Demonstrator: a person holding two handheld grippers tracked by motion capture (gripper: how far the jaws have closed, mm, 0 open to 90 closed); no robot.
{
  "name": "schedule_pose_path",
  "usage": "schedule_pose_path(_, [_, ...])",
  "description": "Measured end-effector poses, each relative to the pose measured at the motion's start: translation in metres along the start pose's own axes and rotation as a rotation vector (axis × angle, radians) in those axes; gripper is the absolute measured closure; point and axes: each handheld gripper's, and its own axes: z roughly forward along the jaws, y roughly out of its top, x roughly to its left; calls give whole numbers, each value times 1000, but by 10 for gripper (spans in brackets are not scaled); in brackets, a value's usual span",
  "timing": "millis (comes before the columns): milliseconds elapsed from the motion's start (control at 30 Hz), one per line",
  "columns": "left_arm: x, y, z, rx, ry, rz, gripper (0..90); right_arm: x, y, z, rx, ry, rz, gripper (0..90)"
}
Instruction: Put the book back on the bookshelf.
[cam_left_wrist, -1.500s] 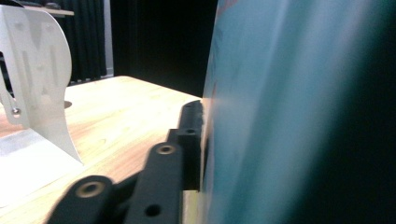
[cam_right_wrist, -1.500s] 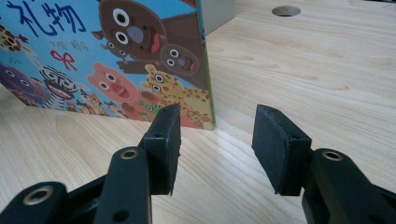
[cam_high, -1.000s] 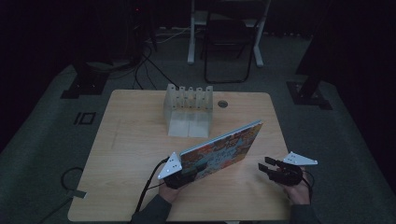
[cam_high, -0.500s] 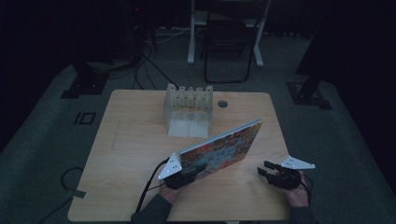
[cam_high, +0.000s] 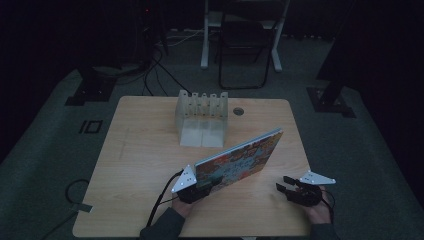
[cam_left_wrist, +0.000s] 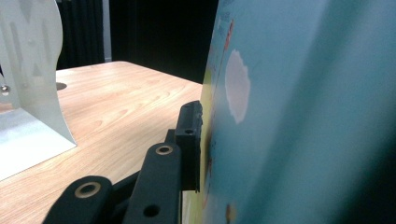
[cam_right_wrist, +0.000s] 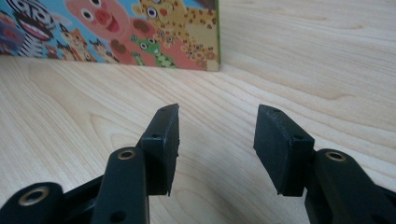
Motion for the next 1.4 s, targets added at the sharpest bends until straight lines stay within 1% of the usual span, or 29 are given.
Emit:
schedule_pose_path(133, [0,0,1,1,3,3,750,0,-1,3,14,-5,-10,497])
schedule_pose_path(267, [-2,0,2,4,5,19,770,0,-2,4,22,-6,-9,497])
schedule_pose_path(533, [-6,3,4,7,33,21,796,1,-6,6,41,-12,-18,497])
schedule_pose_path(600, [-6,3,4,7,42,6,804,2,-7,6,47,-15,-18,497])
schedule_pose_path(700, [-3,4,4,4,47,-28,807,3,-7,7,53,-24,-26,490])
schedule_pose_path(767, [-2,4,4,5,47,-34,809,3,-7,7,58,-28,-31,490])
schedule_pose_path(900, [-4,8,5,17,50,-13,810,4,-7,8,68,-34,-37,489])
schedule_pose_path(967, [-7,11,5,26,53,5,811,4,-7,8,69,-37,-40,488])
schedule_pose_path(1033, [-9,13,6,27,54,12,810,4,-7,8,68,-37,-39,488])
schedule_pose_path(1167, [-7,18,3,7,35,-16,811,4,-7,8,70,-36,-39,481])
schedule_pose_path(1300, [-7,21,1,4,24,-27,812,4,-6,8,73,-37,-40,479])
schedule_pose_path(1400, [-7,22,-1,6,24,-27,812,5,-7,8,75,-37,-41,472])
